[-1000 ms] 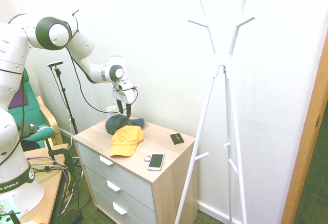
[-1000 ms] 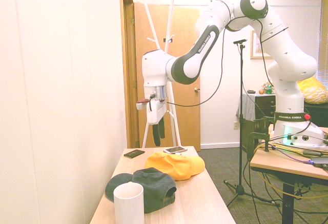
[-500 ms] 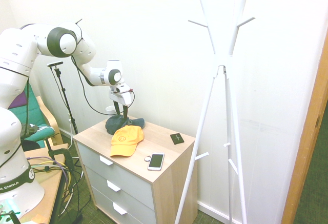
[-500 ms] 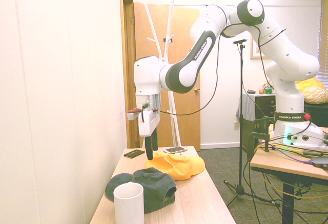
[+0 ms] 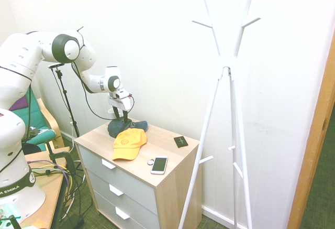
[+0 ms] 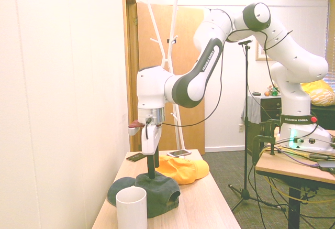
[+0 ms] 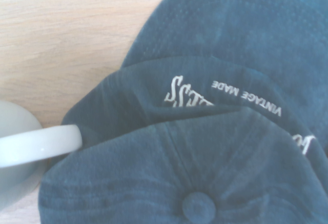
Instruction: Hang the cap
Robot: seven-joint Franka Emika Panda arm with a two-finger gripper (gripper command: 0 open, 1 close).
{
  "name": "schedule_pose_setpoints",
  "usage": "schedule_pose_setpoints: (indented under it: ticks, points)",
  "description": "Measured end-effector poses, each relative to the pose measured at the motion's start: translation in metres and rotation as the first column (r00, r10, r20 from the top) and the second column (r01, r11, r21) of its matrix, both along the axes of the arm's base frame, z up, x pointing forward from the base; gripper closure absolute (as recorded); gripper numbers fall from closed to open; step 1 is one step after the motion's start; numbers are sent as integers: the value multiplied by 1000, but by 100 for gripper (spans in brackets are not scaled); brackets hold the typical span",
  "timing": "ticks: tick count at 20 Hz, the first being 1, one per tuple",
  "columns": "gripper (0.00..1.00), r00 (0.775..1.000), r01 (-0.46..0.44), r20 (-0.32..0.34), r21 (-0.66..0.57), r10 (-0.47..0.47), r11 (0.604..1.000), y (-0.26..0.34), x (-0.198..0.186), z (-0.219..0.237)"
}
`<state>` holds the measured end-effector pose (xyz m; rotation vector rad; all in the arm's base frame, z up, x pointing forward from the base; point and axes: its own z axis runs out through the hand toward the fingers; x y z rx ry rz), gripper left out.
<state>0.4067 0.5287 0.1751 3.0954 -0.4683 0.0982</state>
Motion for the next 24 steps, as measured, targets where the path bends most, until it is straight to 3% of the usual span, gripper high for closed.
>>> schedule_pose_setpoints:
  ticks: [2,3,9,24]
  points:
    - [0,1000,-5,2,-5,5,1000,3,-1,-6]
    - [100,1000,-8,6,-6,8,1000,4,-2,-9]
    - [100,999,-23,49,2,23,1000,10,1,-24]
    - [100,997,-11,75,4,11,1000,7,12,-23]
